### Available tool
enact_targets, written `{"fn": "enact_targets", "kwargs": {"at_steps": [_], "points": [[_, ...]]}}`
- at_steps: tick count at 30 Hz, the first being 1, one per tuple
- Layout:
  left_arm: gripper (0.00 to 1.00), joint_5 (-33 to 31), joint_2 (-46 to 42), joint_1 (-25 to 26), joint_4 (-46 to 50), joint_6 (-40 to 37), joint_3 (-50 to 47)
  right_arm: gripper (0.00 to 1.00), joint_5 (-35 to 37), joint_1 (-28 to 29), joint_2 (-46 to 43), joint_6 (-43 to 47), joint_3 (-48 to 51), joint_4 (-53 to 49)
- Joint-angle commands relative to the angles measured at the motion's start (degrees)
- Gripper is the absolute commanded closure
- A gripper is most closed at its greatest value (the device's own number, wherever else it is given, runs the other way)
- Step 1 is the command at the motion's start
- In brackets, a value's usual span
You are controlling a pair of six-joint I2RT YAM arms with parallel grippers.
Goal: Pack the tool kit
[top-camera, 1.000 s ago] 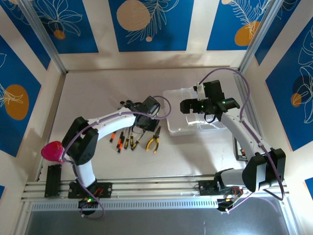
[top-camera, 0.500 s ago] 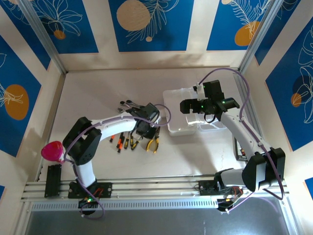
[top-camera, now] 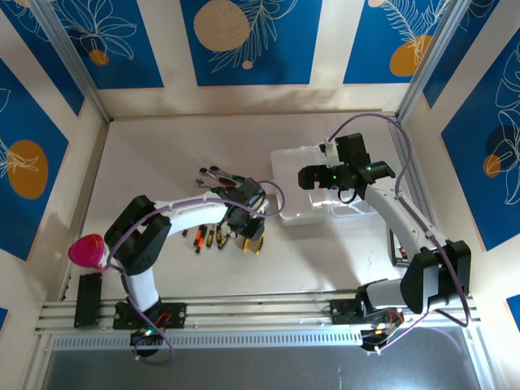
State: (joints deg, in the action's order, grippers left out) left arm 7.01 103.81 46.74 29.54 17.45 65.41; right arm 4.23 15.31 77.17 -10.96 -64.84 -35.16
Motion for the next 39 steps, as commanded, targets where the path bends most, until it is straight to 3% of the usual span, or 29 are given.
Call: {"fn": "enact_targets", "kwargs": {"at_steps": [1,9,15,27,34,39], "points": [[0.66,-1.2,4.4,0.9,1.6,-0.1,-0.5,0.01,-1.4,0.2,0.6,0.7,0.3,-0.5],[0.62,-7.8,4.4,0.8,5.5,-0.4,0.0,0.01,-1.8,0.2,1.4,0.7,0.2,-0.1],[0.60,-8.2,5.1,0.8,5.5,-0.2,-0.1,0.01,-1.7,0.4,1.7,0.8,-0.1,-0.3],[1.00,-6.5,4.7,0.8,5.1,-0.6,1.1,0.01,-1.5,0.5,1.5,1.1,-1.6,-1.5],[1.00,-8.2,-1.8,0.6,5.6,-1.7,1.9,0.01,-2.8,0.8,0.2,1.1,-2.3,-2.4],[1.00,-8.4,-10.0,-0.2,3.3,-2.5,1.7,0.01,-8.9,1.2,-2.2,1.0,-2.4,-2.1]]}}
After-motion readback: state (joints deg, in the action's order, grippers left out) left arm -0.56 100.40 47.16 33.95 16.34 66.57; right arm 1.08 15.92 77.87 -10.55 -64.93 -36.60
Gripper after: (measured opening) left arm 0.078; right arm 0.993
